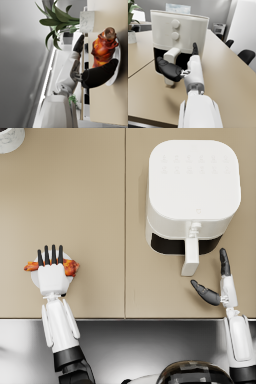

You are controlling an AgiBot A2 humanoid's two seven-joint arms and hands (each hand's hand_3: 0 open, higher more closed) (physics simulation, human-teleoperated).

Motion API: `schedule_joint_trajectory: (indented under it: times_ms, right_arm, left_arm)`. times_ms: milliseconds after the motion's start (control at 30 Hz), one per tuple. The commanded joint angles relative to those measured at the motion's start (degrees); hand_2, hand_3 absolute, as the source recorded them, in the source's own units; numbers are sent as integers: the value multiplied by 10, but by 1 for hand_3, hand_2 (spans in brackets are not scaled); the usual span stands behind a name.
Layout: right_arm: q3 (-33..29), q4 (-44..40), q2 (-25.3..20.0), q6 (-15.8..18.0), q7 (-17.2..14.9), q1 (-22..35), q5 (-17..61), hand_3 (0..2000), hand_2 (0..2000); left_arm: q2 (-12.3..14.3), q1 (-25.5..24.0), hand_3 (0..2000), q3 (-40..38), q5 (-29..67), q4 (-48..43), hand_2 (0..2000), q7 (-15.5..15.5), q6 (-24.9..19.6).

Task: Pick up the drumstick and place it into the air fryer

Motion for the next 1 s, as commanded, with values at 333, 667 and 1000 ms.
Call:
schedule_joint_trajectory:
  times_ms: [333,667,1000]
  right_arm:
    - [1,14,-9,0,0,1,0,0,0]
    - [24,-72,-23,0,0,17,0,0,0]
    - [76,-153,-45,0,0,53,0,0,0]
  left_arm:
    - [-2,76,2000,4,0,136,2000,73,180]
    - [10,10,2000,17,0,-172,2000,116,207]
    - [15,-3,2000,37,-1,-249,2000,117,199]
